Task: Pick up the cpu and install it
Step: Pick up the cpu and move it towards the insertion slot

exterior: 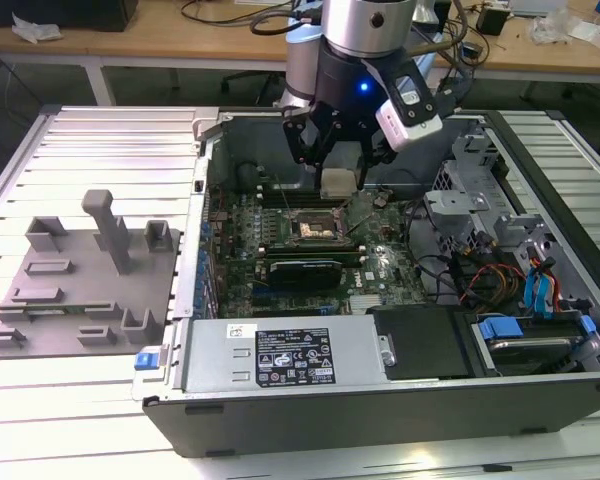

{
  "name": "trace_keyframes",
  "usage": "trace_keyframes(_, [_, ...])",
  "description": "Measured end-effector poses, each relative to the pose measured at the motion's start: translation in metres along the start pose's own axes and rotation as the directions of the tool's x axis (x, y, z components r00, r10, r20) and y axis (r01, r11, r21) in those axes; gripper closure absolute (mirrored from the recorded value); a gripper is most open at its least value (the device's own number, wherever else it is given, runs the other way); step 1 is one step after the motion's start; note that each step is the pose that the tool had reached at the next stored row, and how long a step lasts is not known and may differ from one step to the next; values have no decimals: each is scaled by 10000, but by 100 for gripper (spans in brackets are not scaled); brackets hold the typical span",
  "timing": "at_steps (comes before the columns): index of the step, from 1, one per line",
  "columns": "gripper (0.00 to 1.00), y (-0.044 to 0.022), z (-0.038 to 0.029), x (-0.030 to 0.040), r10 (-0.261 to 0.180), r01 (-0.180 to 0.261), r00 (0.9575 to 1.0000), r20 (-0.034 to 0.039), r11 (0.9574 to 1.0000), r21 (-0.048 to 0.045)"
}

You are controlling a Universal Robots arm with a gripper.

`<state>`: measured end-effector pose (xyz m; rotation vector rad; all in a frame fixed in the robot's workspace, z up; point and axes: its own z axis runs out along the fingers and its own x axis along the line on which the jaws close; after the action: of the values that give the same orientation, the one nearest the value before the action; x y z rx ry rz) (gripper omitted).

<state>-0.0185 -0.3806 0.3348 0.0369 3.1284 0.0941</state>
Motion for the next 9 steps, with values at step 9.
trace_keyframes(9, [45, 31, 112, 2, -1, 1, 10000, 8, 9999, -122])
